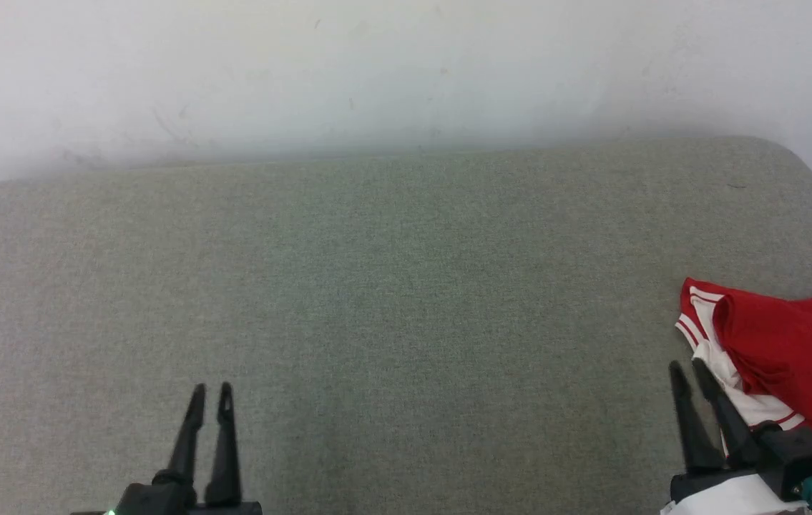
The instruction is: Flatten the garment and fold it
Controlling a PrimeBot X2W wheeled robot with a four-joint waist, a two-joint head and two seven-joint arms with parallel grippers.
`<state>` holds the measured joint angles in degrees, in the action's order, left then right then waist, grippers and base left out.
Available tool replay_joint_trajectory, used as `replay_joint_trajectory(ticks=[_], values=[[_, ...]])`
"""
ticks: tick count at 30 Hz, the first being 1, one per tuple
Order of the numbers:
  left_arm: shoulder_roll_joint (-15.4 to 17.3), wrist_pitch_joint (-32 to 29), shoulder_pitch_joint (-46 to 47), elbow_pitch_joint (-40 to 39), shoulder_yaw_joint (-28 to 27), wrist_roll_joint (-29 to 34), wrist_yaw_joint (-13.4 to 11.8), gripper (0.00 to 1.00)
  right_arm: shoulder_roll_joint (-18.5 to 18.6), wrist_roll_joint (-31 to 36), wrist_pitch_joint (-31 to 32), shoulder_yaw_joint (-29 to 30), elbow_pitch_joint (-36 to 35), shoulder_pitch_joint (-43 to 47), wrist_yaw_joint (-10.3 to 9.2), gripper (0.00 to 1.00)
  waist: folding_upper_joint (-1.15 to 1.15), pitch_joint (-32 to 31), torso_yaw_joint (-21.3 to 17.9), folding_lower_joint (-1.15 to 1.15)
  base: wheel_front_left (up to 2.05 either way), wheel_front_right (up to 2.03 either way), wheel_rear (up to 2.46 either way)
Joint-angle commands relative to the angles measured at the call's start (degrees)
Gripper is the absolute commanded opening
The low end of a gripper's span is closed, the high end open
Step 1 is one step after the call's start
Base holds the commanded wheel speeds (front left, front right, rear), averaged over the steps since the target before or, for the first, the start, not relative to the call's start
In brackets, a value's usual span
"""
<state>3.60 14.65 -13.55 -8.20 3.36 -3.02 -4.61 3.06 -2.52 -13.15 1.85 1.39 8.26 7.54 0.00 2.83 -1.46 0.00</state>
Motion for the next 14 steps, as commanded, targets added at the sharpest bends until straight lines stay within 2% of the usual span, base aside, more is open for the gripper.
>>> replay_joint_trajectory(ticks=[1,14], values=[[0.0,0.0,0.0,0.0,0.0,0.0,0.0,0.00,0.0,0.0,0.0,0.0,0.0,0.0,0.00,0.00,0.00,0.0,0.0,0.00,0.00,0.00,0.00],[0.0,-1.2,1.1,0.7,-0.3,0.3,0.4,0.00,0.0,0.2,1.1,-0.2,-0.1,-0.7,0.00,0.00,0.00,-0.2,0.1,0.00,0.00,0.00,0.00]])
